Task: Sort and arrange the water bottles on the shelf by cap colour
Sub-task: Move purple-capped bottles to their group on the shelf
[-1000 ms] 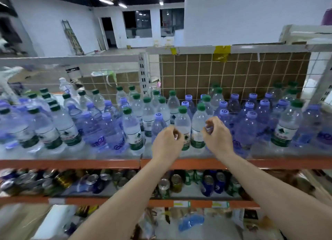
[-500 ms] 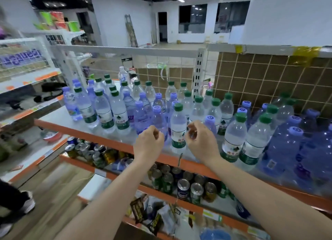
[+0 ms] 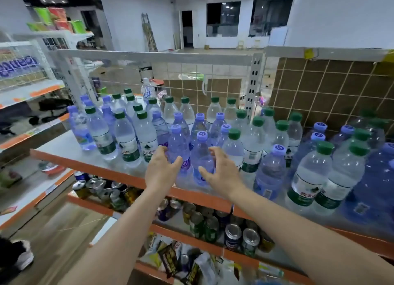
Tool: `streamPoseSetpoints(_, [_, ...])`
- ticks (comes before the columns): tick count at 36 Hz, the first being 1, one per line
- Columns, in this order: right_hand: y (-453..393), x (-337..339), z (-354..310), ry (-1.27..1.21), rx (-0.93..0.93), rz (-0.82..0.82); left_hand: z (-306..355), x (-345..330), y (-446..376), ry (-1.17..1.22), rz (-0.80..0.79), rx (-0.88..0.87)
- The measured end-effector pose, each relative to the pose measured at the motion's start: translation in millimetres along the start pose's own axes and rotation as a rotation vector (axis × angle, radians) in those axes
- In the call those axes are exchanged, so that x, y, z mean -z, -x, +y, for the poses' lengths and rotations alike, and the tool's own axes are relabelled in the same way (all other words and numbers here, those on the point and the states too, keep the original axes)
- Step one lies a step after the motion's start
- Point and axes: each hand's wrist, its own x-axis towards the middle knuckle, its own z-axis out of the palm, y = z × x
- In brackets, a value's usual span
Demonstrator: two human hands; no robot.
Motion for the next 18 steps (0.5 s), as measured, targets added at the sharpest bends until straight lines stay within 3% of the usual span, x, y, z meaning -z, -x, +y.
streamPoseSetpoints(11, [-28.6,-58.8,-23.7,0.002,-0.297,0.248,-38.2,-12.0,-82.7,0.063,-0.33,-0.064])
streamPoseSetpoints(18, [-41.4,-75.5,-29.0,-0.06,-0.559,0.321,-43.4,-24.4,-102.9,0.217,-0.41,-0.154])
